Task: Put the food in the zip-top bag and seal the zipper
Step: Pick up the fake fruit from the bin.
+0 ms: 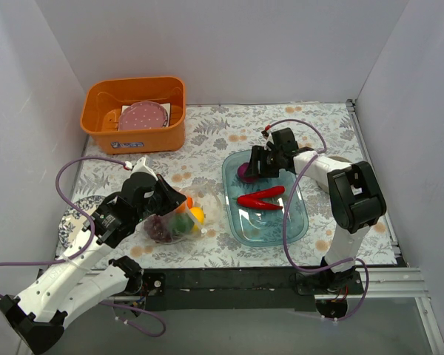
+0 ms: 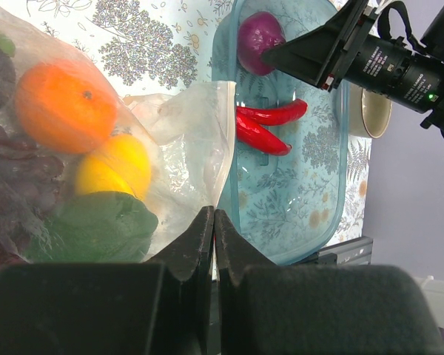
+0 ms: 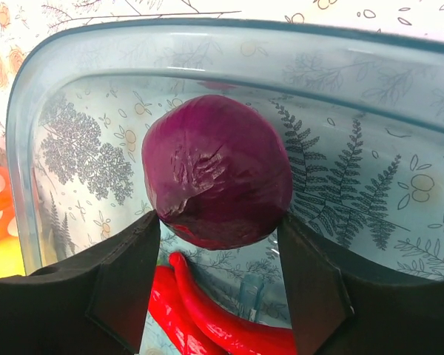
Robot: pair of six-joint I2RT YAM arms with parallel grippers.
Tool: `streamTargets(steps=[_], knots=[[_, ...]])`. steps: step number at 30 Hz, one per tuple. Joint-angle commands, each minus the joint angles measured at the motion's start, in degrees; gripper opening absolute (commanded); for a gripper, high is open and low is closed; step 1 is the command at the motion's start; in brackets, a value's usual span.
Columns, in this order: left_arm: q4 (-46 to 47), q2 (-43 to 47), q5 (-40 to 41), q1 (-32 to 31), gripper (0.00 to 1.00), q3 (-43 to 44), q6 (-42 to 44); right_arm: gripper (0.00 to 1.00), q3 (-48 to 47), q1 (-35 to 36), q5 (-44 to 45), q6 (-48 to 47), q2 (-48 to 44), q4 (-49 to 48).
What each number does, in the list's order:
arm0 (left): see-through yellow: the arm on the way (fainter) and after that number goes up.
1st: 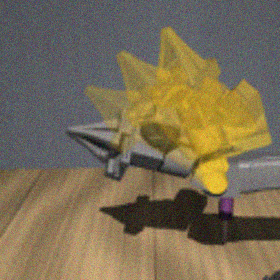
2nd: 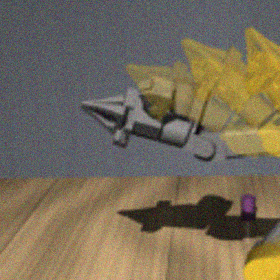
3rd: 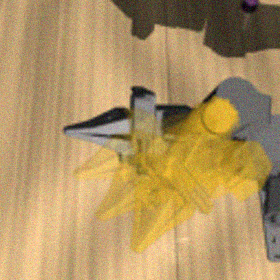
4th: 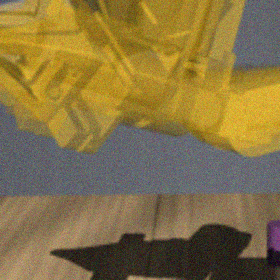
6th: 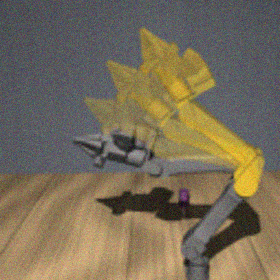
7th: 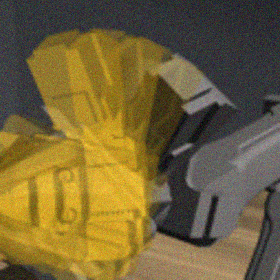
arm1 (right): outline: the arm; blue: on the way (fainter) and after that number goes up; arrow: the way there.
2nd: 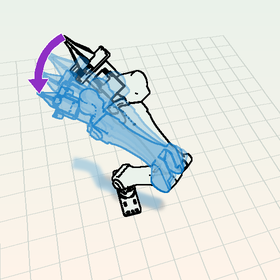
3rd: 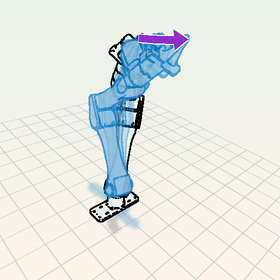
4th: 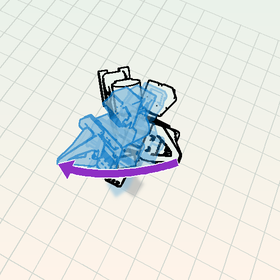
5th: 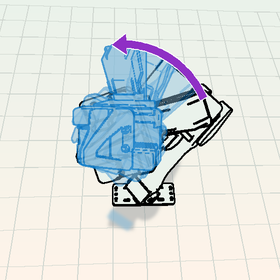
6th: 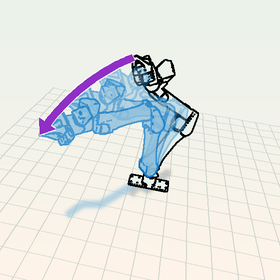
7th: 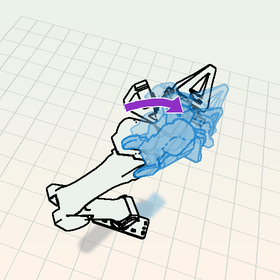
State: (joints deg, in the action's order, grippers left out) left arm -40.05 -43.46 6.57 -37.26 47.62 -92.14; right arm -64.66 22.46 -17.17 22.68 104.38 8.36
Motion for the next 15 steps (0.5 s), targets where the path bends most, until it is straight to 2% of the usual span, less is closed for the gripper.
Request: streamTargets(steps=[1,2,5,8,15], knots=[[0.0,0.7,-0.5,-0.2,0.0,0.0,0.2,0.66,1.3,-0.3,0.8,-1.2,-2.2,-0.2],[0.1,0.7,-0.5,-0.1,0.0,-0.1,0.3,0.76,0.9,-0.3,1.3,-1.2,-2.1,0.0],[0.4,0.2,-1.0,-0.1,0.0,0.2,0.5,0.84,-0.8,-0.3,1.9,-1.1,-1.0,0.3],[0.3,0.0,-0.8,-0.1,0.0,0.3,0.6,0.87,-1.7,-0.3,2.5,-0.3,-0.1,-0.1],[0.7,0.5,-0.8,-0.2,0.0,0.0,0.2,0.88,-4.0,-0.3,3.6,0.1,1.8,-0.4]])
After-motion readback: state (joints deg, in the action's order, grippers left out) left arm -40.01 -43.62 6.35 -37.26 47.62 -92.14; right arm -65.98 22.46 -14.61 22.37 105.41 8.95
